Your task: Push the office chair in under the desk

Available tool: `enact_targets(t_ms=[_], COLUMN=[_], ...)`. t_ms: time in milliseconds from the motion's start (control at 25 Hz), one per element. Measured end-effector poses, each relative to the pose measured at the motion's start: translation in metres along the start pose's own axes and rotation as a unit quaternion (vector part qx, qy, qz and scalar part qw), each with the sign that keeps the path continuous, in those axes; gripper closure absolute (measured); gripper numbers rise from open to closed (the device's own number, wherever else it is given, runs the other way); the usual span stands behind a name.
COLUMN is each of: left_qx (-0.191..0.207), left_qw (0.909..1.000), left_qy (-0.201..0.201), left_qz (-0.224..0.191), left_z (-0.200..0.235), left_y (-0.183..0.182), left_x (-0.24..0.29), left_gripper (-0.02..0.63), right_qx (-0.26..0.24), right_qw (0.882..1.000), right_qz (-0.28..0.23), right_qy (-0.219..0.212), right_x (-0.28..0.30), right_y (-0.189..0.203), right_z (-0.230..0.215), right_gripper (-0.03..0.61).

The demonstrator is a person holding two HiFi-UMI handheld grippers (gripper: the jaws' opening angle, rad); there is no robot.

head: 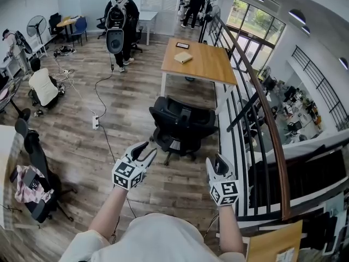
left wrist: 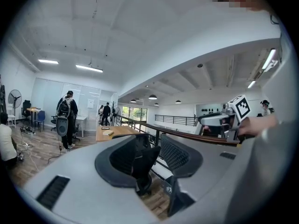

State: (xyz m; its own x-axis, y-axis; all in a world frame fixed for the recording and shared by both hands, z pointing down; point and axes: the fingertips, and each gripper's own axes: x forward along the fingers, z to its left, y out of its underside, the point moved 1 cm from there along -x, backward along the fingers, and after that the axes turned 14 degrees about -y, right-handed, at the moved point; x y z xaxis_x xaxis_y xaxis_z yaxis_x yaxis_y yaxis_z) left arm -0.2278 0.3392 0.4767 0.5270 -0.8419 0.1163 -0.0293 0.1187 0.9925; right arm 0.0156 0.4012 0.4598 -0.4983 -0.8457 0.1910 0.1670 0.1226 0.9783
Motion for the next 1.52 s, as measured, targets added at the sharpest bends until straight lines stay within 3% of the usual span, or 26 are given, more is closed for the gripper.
enact_targets(t_ms=[480,760,1240,1520], left_qx=[-0.003,-0.007,0.010,0.042], left_qw=[0.9997,0.9994,0.9988,0.9959], left_qy=[0.013,0.014,-0.002,-0.007], left_qz=[0.022,0.030,0.049,0.080], left_z=[0.026,0.033,0.052,0.049], left_y=[0.021,0.027,0.029,0.043], left_x=[0.002,0.020,0.108,0.171], left_gripper=[0.455,0.456,0.463,0.462], right_qx=[0.011,0.013,0.014,0.004], right_qw=[1.000,0.999,0.999,0.995], right_qz=[0.011,0.024,0.042,0.091], right_qy=[0.021,0.017,-0.012,-0.050], right_x=[0.016,0.035,0.115,0.158], right_y=[0.010,0.020,0.035,0.062], right_z=[0.015,0.001,-0.076,-0.128], right_gripper=[0.451,0.451,0.451,0.451])
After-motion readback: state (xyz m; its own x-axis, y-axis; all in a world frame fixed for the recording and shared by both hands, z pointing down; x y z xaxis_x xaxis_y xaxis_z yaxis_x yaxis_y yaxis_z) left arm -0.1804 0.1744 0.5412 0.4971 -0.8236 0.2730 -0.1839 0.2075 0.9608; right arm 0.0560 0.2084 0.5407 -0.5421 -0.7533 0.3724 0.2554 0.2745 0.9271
